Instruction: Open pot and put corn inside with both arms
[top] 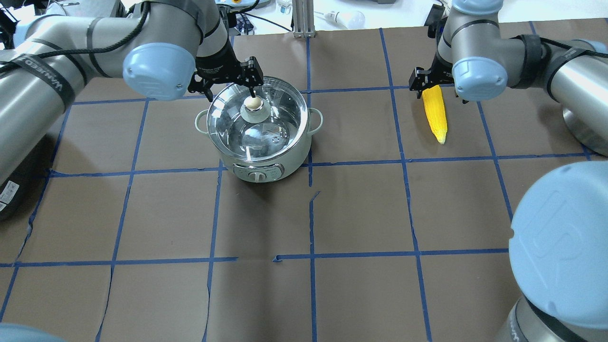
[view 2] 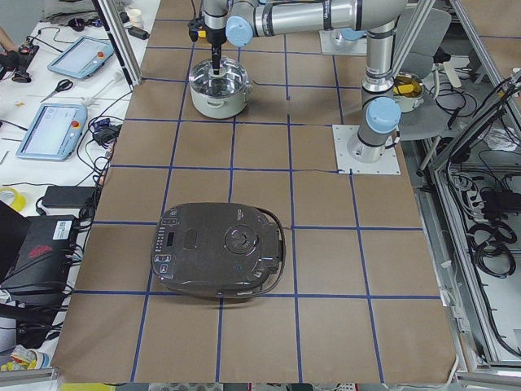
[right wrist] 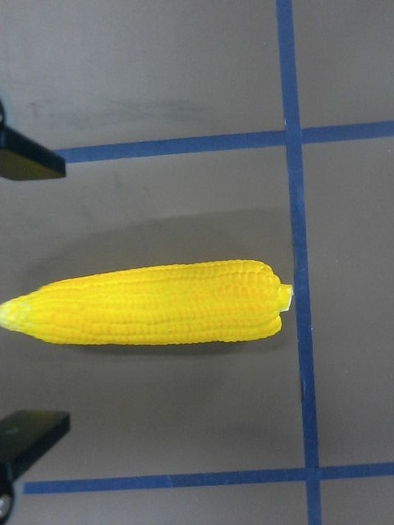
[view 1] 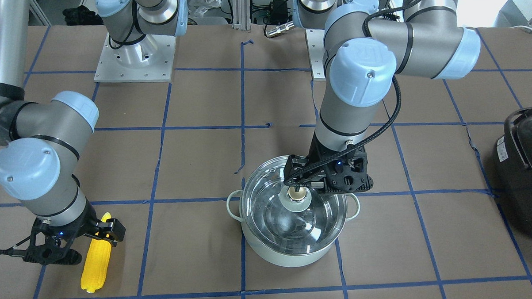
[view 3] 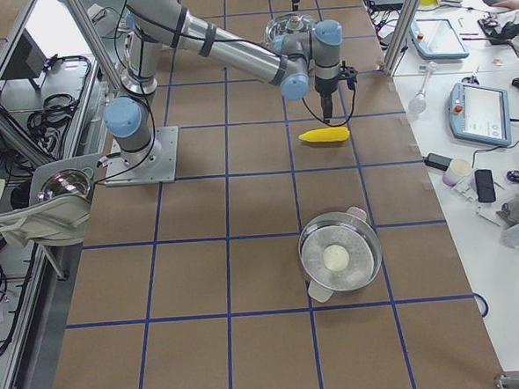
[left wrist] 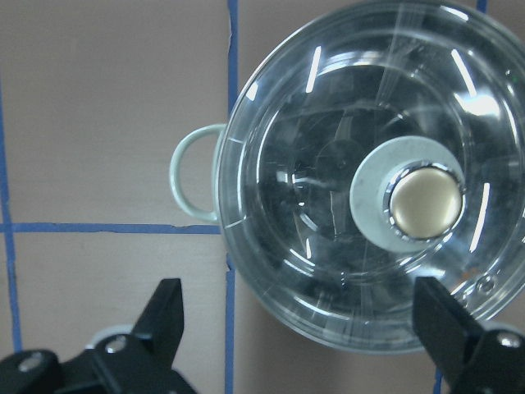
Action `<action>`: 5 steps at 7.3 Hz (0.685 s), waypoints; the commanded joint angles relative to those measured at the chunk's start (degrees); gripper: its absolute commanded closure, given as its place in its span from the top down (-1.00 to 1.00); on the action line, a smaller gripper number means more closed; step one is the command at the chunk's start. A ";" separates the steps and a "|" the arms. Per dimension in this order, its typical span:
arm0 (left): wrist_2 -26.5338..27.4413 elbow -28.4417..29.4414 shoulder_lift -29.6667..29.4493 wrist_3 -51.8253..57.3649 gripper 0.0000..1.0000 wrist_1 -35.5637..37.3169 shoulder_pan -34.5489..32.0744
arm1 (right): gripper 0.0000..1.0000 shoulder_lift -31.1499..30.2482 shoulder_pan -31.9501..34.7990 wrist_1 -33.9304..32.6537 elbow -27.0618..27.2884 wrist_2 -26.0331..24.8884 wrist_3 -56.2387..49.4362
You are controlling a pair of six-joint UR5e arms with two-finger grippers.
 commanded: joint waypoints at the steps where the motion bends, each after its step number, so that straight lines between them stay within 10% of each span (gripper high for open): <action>1: -0.22 0.41 -3.03 -0.73 1.00 1.65 -1.59 | 1.00 4.65 -0.65 -6.30 -0.25 0.13 0.01; 4: -0.31 0.41 -2.86 -0.72 0.96 1.66 -1.94 | 1.00 6.86 -1.18 -6.59 0.27 -0.40 -0.60; 5: -0.31 0.24 -2.59 -0.63 0.61 1.57 -1.94 | 0.88 7.22 -1.88 -6.59 0.19 -0.23 -0.43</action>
